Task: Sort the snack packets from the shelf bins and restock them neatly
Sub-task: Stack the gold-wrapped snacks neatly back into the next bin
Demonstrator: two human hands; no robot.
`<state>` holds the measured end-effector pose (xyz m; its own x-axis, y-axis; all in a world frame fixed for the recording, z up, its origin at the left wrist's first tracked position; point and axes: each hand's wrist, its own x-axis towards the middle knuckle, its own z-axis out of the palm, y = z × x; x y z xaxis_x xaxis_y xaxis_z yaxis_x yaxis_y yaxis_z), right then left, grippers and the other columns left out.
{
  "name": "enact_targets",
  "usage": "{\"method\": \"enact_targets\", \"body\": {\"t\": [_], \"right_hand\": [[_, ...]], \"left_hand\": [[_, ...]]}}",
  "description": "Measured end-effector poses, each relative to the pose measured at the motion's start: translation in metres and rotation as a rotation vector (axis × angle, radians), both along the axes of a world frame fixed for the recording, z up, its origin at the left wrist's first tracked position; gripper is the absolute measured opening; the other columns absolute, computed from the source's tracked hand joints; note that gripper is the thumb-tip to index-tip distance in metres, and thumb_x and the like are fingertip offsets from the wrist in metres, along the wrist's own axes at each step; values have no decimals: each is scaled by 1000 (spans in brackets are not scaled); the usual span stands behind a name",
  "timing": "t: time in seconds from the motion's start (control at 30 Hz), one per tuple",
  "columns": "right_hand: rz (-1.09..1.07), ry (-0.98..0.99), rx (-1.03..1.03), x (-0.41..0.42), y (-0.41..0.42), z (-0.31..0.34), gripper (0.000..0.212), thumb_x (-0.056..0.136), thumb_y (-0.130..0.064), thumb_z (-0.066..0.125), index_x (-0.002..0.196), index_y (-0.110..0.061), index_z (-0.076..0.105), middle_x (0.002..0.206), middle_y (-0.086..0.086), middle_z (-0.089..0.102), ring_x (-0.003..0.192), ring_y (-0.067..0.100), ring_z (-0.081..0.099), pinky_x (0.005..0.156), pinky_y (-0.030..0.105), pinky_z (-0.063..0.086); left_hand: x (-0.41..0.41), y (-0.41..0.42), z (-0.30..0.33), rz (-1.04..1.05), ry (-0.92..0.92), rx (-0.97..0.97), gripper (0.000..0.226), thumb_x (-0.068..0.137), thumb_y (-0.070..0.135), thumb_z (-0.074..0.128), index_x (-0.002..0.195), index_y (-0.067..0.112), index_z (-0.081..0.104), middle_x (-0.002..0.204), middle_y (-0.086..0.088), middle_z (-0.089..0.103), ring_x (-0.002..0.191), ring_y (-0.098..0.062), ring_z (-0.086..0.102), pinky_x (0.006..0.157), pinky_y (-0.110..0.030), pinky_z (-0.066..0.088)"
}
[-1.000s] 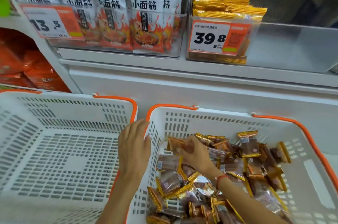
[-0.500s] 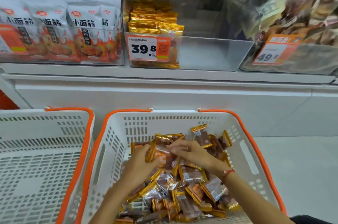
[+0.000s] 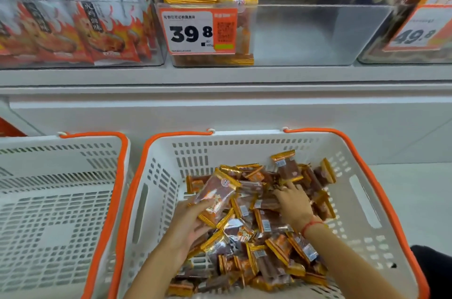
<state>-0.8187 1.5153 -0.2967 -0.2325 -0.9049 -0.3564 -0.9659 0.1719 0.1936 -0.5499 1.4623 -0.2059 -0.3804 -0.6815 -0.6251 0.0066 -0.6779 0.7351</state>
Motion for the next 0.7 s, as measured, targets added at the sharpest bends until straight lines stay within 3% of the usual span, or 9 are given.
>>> {"method": "enact_targets", "body": {"t": [0.1, 0.13, 0.2, 0.27, 0.37, 0.47, 0.53, 0.63, 0.7], "right_hand": [[-32, -161, -45, -7, -4, 7, 20, 92, -25, 56, 108, -21, 67, 114, 2, 59, 118, 23, 46, 94, 33, 41], [-96, -317, -58, -8, -5, 17, 13, 92, -26, 58, 94, -17, 68, 104, 4, 57, 107, 23, 52, 84, 31, 44], [-337, -797, -25, -9, -7, 43, 24, 91, -26, 64, 73, -11, 64, 82, 12, 58, 81, 26, 56, 67, 30, 40], [-525, -1203, -41, -3, -6, 77, 32, 86, -29, 71, 83, 2, 67, 84, 19, 67, 76, 26, 57, 68, 29, 42], [-569, -1549, -35, 20, -3, 123, 31, 85, -17, 72, 113, -5, 64, 104, 10, 72, 89, 20, 66, 76, 29, 52], [-575, -1629, -83, 47, -2, 156, 31, 87, -7, 67, 117, -8, 61, 114, 14, 69, 99, 25, 65, 98, 46, 50], [-525, -1623, -93, 54, -2, 172, 26, 91, -4, 60, 118, -7, 61, 119, 15, 67, 104, 31, 63, 104, 53, 43], [-240, -1372, -62, 52, -5, 203, 33, 88, -8, 66, 120, -13, 63, 116, 11, 69, 107, 28, 65, 98, 42, 50], [-96, -1157, -17, 47, -8, 231, 38, 81, -5, 74, 115, -14, 61, 96, 6, 73, 87, 16, 70, 78, 29, 55]], "left_hand": [[3, -4, -4, 17, -13, 14, 63, 71, 27, 74, 128, 12, 52, 111, -11, 71, 97, -24, 70, 89, -36, 52], [3, -5, -3, 26, -22, 13, 62, 69, 29, 74, 126, 12, 54, 111, -11, 71, 98, -24, 70, 92, -37, 52], [2, -6, -1, 47, -12, 25, 52, 75, 29, 72, 122, 11, 57, 111, -12, 70, 100, -25, 69, 93, -38, 52], [0, -6, 6, 48, 0, 13, 38, 84, 24, 69, 117, 9, 58, 110, -12, 70, 99, -23, 68, 92, -37, 52], [-5, -2, 22, 47, 41, -58, 26, 89, 13, 64, 114, 13, 55, 108, -6, 67, 94, -14, 64, 94, -35, 47], [-9, 2, 42, 20, 63, -146, 56, 93, 15, 61, 144, 20, 38, 137, -3, 52, 120, -18, 52, 106, -41, 37], [-13, 4, 53, -5, 51, -213, 47, 95, 22, 59, 138, 30, 44, 144, -2, 47, 130, -20, 45, 111, -44, 34], [-16, -2, 77, -37, -61, -329, 23, 98, 18, 51, 102, 41, 54, 115, 7, 60, 108, -12, 54, 96, -37, 44], [-16, -15, 90, -73, -141, -404, 25, 98, 15, 49, 110, 36, 55, 115, 2, 64, 102, -13, 60, 85, -31, 49]]}}
